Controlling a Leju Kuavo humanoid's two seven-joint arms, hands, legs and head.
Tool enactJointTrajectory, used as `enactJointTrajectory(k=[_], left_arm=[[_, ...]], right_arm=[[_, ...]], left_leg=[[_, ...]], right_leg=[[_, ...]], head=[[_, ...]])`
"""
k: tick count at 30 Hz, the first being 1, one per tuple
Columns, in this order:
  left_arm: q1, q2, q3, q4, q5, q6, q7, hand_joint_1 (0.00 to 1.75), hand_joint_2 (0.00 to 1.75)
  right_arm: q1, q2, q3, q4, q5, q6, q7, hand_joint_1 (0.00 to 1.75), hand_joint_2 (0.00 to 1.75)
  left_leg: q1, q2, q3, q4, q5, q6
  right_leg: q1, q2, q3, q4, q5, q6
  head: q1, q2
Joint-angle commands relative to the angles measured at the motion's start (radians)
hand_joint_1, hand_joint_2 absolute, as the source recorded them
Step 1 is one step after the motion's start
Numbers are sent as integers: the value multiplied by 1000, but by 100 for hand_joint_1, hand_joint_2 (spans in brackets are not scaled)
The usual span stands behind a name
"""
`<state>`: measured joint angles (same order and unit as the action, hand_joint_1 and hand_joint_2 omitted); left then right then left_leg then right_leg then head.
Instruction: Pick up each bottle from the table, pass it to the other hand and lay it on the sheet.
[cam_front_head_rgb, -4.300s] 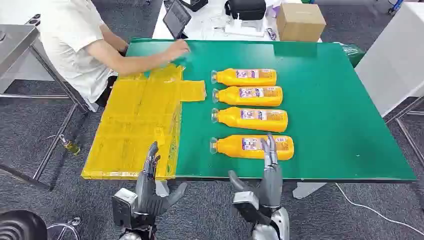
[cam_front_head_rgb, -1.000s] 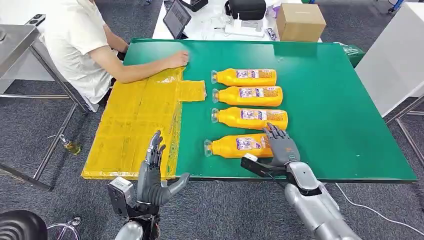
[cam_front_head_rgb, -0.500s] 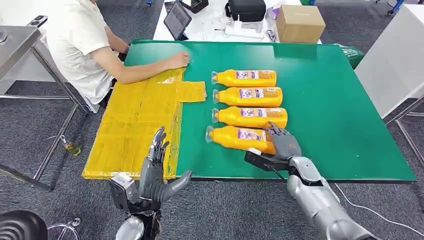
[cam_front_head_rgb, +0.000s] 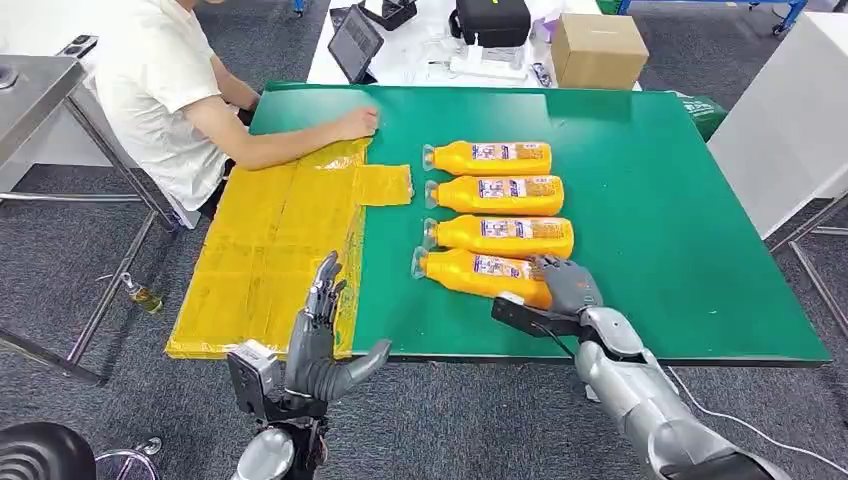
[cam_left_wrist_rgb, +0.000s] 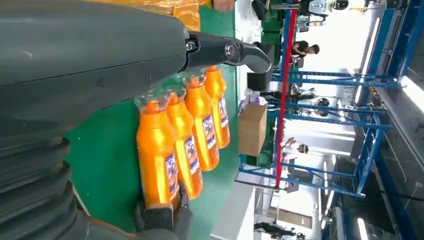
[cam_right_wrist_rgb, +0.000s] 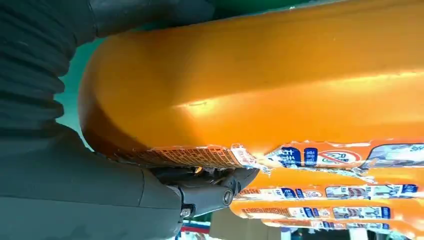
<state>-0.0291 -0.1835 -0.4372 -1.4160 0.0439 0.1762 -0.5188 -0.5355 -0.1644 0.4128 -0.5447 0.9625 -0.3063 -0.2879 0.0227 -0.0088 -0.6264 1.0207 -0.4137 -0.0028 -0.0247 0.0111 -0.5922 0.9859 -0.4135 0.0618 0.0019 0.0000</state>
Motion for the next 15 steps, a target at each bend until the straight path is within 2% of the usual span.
enactJointTrajectory(k=[1, 3, 5, 11, 13, 15], left_arm=[[-29, 14, -9, 69, 19, 7, -4, 0, 175], [-29, 15, -9, 71, 20, 8, -5, 0, 175], [-18, -9, 26, 74, 73, 40, 0, 0, 175], [-18, -6, 24, 73, 77, 40, 0, 0, 175], [1, -24, 54, 70, 167, 37, 48, 0, 175], [23, -11, 49, 55, 223, 41, 75, 0, 175]], right_arm=[[129, 63, -142, 37, -223, 142, -176, 175, 175], [137, 66, -141, 32, -224, 138, -177, 175, 175], [186, 85, -189, -68, -325, 173, -235, 175, 175], [195, 85, -185, -94, -330, 178, -224, 175, 175], [237, 108, -230, -168, -418, 198, -270, 175, 175], [303, 133, -236, -299, -466, 189, -254, 175, 175]], left_leg=[[1, -4, 4, -3, 0, 1], [2, -3, 5, -3, 0, 1], [2, -1, 7, -3, -1, 1], [2, 3, 10, -2, -5, 0], [2, 3, 10, -2, -4, 0], [2, 1, 10, -4, -4, 1]], right_leg=[[2, -5, 6, -4, -1, -3], [3, -4, 7, -4, -1, -3], [3, -3, 7, -4, 0, -4], [3, 2, 7, -2, 0, -3], [3, 1, 8, -3, 0, -3], [3, -1, 9, -5, -1, -5]], head=[[0, 0], [1, 0], [0, 0], [0, 0], [0, 0], [0, 0]])
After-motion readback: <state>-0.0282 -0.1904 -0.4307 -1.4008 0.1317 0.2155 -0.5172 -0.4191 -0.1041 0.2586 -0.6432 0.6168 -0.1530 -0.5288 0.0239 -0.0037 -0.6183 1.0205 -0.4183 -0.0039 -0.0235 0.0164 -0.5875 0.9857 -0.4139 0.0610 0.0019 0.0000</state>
